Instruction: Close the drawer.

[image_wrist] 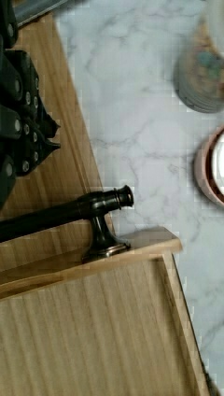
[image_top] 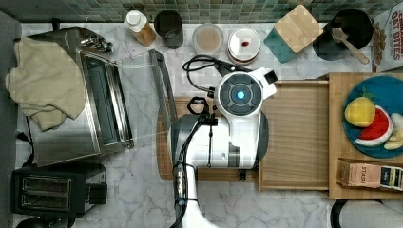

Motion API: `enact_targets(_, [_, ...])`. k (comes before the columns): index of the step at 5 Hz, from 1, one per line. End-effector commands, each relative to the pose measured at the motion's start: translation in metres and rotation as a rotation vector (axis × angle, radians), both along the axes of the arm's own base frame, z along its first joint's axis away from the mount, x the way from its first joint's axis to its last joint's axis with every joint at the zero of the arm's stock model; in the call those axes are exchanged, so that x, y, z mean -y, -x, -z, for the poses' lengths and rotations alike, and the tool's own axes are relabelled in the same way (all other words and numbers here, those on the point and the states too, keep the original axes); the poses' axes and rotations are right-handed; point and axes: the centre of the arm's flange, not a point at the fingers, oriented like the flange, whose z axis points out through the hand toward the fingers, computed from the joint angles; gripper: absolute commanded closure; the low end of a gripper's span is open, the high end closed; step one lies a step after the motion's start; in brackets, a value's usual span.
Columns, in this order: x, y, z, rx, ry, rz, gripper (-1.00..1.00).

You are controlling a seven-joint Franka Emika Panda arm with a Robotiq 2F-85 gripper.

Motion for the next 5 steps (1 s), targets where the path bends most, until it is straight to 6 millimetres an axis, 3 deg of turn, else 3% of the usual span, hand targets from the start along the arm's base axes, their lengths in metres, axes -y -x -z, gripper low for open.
enact_targets(1, [-0.013, 0.003, 0.090, -0.128, -0.020, -0.135, 1.00])
enact_targets(4, [-0.004, 0.007, 0.100, -0.154, 0.045, -0.089, 1.00])
enact_targets(5, [0.023, 0.013, 0.101, -0.139, 0.088, -0.105, 1.00])
